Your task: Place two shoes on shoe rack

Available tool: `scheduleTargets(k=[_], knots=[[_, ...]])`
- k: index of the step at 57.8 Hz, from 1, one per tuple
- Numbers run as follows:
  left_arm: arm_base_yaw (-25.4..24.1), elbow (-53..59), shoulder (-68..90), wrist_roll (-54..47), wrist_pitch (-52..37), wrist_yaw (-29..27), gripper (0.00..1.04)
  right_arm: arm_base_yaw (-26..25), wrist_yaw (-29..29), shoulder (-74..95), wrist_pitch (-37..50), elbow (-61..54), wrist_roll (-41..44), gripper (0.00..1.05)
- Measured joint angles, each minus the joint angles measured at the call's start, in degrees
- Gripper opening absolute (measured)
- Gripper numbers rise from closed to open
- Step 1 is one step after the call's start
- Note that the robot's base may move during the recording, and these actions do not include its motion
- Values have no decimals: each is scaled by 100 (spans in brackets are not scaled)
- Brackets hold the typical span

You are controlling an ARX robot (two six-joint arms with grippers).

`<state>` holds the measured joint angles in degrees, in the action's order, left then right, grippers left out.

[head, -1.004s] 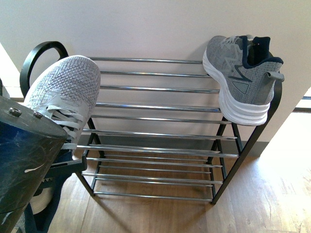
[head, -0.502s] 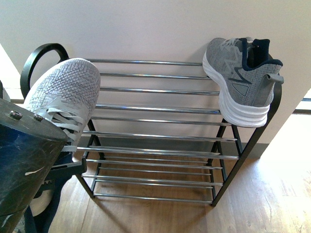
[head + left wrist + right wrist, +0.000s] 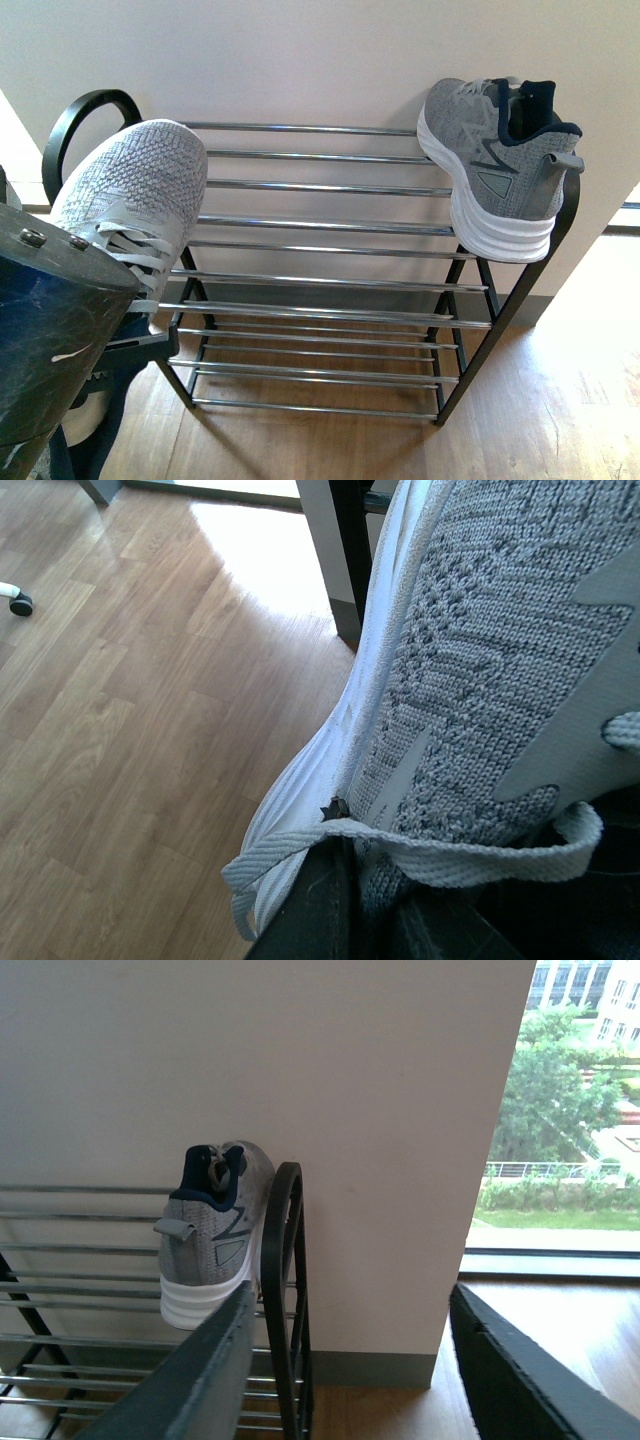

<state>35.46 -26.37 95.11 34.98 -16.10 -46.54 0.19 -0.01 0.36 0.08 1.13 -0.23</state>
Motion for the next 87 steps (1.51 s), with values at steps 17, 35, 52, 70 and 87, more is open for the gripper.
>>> scheduleTargets(k=[17,35,52,70,87], knots=[[33,-2,2,4,-4,22,2,-4,-22,-11,-15,0,0,95],[-363,-3136,1620,2111,-726,518,2,-4,-11,-13,-15,0,2,96],[-94,-6990,3311,2448,2533,2026,2,-4,-11,-13,-15,0,2,96],[476,-6625,2280,603,2898,2273,2,-4,-13,-13,-15,0,2,96],[350,-5490,1902,280,2872,2243,2,-4,-13,-13,-15,0,2,96]])
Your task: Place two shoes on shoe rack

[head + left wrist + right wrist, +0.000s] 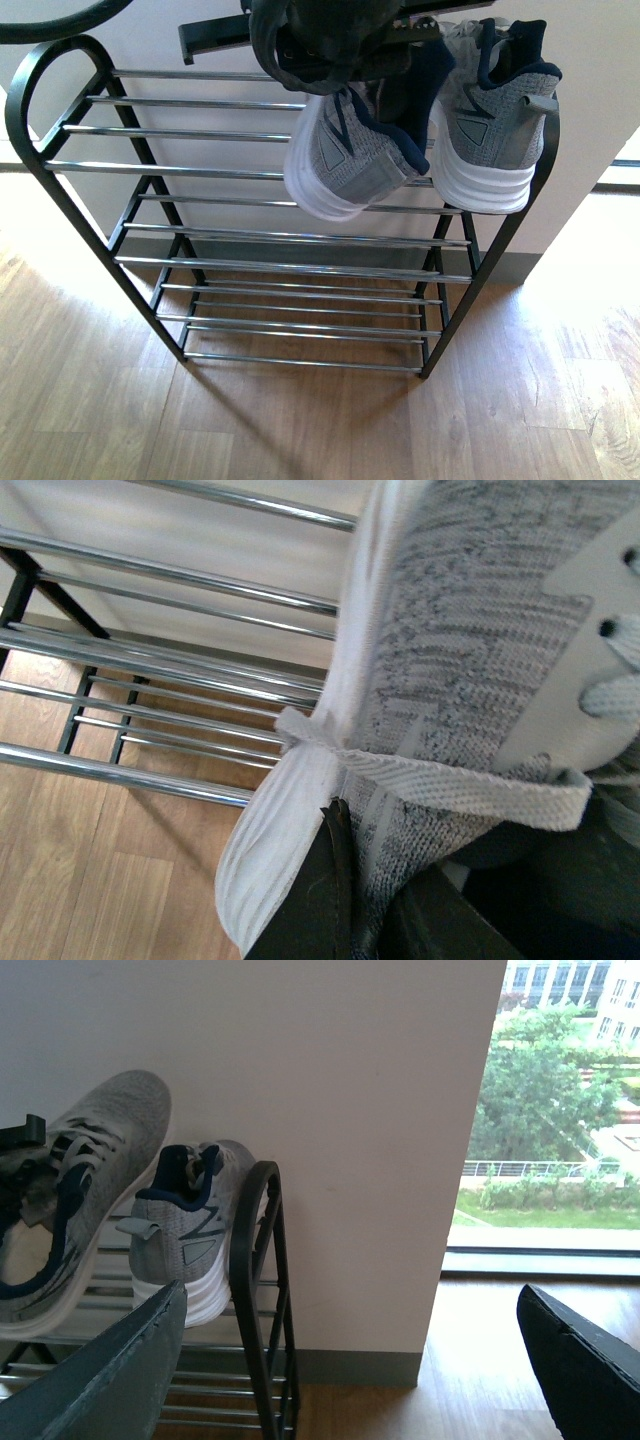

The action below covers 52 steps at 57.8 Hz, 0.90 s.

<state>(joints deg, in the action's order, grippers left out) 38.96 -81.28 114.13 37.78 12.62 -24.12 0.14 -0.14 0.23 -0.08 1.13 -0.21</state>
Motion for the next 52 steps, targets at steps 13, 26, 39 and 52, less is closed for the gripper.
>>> scheduleTargets(k=[13,26,39,52], knots=[[-118,63,-293,490,-87,42,2,0,0,0,0,0,0,96],[-42,120,-297,1043,-166,546,2,0,0,0,0,0,0,96],[-31,184,-212,1370,114,640,2,0,0,0,0,0,0,96],[-74,286,-109,1602,216,918,2,0,-2,0,0,0,0,96]])
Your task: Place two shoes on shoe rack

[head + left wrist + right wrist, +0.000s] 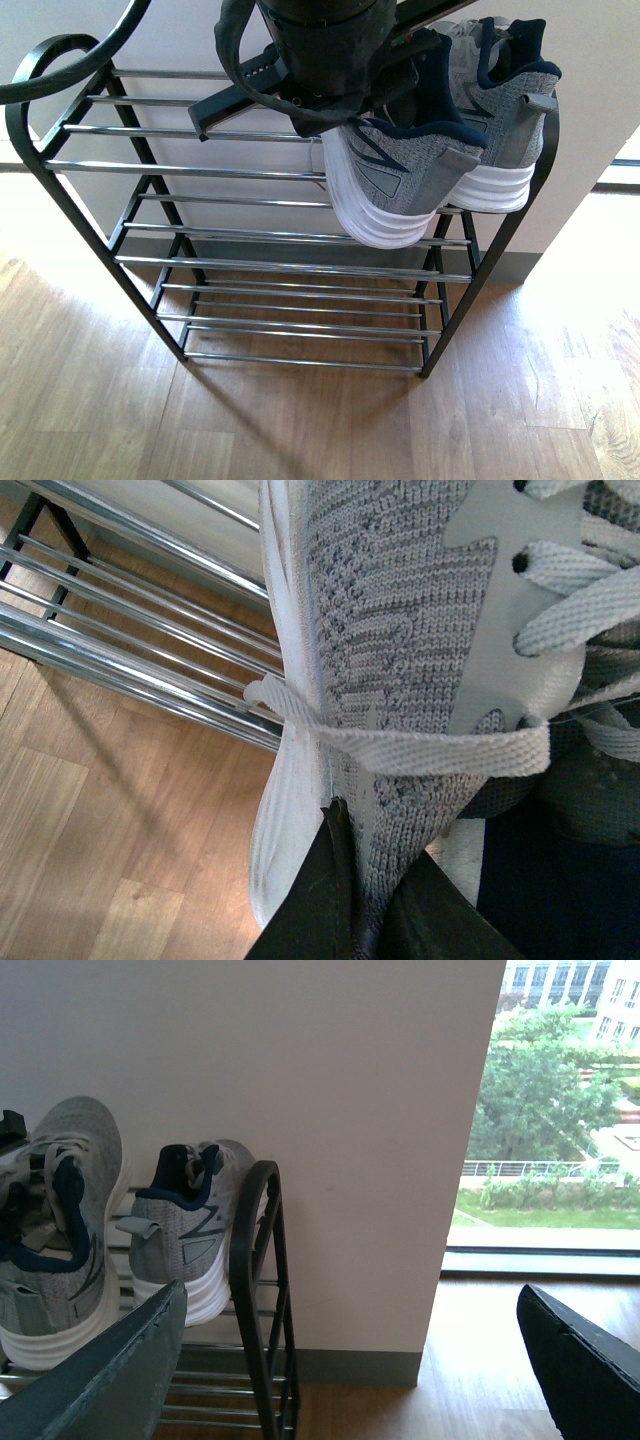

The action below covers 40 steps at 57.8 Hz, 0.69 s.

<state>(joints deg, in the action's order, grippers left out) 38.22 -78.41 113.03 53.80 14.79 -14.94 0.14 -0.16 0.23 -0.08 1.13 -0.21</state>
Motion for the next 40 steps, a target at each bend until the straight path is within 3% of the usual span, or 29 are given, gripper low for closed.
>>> scheduleTargets(k=[22,40], knots=[[-9,-170,227,-302,22,175,2,0,2,0,0,0,0,96],[-70,-273,249,-597,-7,-42,2,0,2,0,0,0,0,96]])
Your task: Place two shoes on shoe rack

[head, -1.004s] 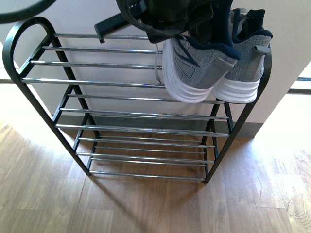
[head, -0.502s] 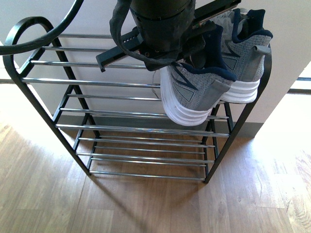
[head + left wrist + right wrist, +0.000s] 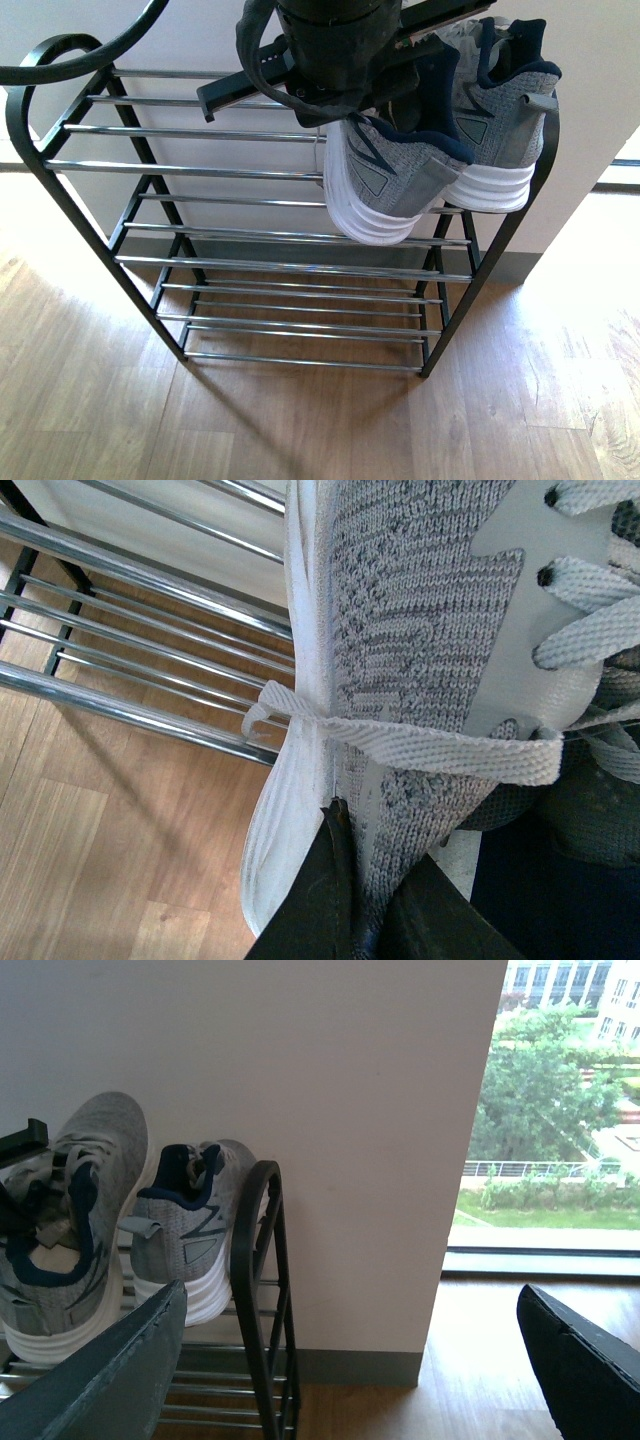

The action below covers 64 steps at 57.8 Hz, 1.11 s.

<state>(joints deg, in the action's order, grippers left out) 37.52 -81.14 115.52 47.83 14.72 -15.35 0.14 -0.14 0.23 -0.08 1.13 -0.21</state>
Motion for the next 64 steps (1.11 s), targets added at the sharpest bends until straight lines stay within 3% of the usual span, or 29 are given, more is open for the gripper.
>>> scheduleTargets(k=[27,34,43,61,64], knots=[[-26,26,0,260,57,79,2,0,0,0,0,0,0,96],[-299,-214,387,96,-348,411,2,0,0,0,0,0,0,96],[-955,-1508,1652,-245,-505,975,2,0,-4,0,0,0,-2,96],[-706,-1565,1716,-476,-625,522,2,0,9,0,0,0,0,96],[-686,-1499,1683,-494,-752,527,14,0,9,0,0,0,0,96]])
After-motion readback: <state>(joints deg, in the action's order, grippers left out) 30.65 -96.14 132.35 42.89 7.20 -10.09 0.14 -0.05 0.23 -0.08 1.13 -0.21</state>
